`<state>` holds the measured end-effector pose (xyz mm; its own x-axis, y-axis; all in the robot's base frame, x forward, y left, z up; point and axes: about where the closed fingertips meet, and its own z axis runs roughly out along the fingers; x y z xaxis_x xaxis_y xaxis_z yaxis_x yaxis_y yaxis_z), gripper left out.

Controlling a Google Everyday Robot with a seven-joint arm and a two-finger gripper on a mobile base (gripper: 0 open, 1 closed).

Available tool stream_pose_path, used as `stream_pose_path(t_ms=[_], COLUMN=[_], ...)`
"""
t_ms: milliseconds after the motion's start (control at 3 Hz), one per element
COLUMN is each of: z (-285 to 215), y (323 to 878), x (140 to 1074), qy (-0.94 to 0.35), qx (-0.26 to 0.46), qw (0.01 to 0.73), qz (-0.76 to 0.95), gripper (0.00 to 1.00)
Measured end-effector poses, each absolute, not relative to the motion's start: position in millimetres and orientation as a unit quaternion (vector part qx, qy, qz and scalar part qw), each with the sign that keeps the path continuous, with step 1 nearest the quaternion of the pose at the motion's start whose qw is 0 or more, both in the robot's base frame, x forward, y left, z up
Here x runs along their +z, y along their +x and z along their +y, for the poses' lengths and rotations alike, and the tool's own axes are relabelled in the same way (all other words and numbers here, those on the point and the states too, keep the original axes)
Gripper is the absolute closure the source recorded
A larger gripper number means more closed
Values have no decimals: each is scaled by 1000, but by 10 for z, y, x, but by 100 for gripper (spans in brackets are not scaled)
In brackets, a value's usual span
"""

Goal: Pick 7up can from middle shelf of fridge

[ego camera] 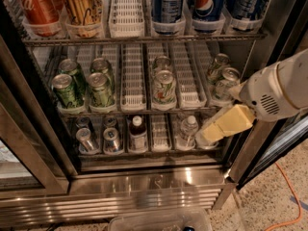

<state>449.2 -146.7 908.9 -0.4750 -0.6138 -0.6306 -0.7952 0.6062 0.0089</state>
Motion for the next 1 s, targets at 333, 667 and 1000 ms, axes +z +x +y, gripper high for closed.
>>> stream_pose_path(t_ms=[333, 667, 1000], z=[-1151, -884, -866], y=[4570, 4651, 4767], x=[8905, 8596, 8198], qy=[-385, -347, -301], qx=[198, 212, 209], qw=[319, 326, 324], qz=[843, 854, 872], gripper=[0, 0, 0])
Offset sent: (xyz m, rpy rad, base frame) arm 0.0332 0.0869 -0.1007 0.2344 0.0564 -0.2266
